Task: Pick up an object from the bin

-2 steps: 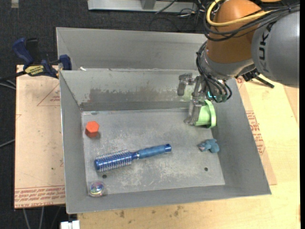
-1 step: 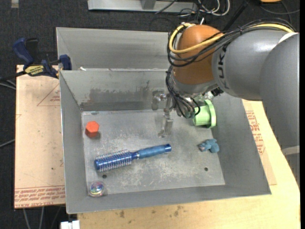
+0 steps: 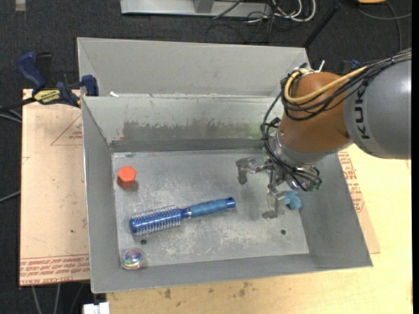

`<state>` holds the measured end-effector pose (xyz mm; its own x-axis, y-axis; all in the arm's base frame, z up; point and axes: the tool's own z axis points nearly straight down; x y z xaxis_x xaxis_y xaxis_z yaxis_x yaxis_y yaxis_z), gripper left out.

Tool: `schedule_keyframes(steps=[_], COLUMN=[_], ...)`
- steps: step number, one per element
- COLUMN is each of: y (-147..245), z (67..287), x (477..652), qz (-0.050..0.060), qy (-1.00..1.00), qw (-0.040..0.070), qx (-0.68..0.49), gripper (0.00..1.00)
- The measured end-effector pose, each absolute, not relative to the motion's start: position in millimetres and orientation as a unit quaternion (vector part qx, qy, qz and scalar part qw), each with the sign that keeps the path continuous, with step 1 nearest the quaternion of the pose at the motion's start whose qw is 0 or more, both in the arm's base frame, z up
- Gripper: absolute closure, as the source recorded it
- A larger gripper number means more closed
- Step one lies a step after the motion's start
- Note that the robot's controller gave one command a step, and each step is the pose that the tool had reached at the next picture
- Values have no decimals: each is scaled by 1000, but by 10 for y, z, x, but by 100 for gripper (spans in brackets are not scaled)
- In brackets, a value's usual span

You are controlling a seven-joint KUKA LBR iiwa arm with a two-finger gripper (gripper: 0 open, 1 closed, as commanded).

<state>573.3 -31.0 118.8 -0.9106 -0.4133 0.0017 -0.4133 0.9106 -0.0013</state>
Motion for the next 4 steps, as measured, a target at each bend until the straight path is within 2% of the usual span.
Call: schedule_keyframes(steps=[1,2,3,4], y=[356,312,414,232], z=[670,703,1684,2905], x=[5568,5590,5754,5663], qz=[-3,-1,0,1], qy=[-976,-977,-976,-976], qw=[2,-1,-6,-6], qx=[217,214,220,216], gripper=[0,100,100,100])
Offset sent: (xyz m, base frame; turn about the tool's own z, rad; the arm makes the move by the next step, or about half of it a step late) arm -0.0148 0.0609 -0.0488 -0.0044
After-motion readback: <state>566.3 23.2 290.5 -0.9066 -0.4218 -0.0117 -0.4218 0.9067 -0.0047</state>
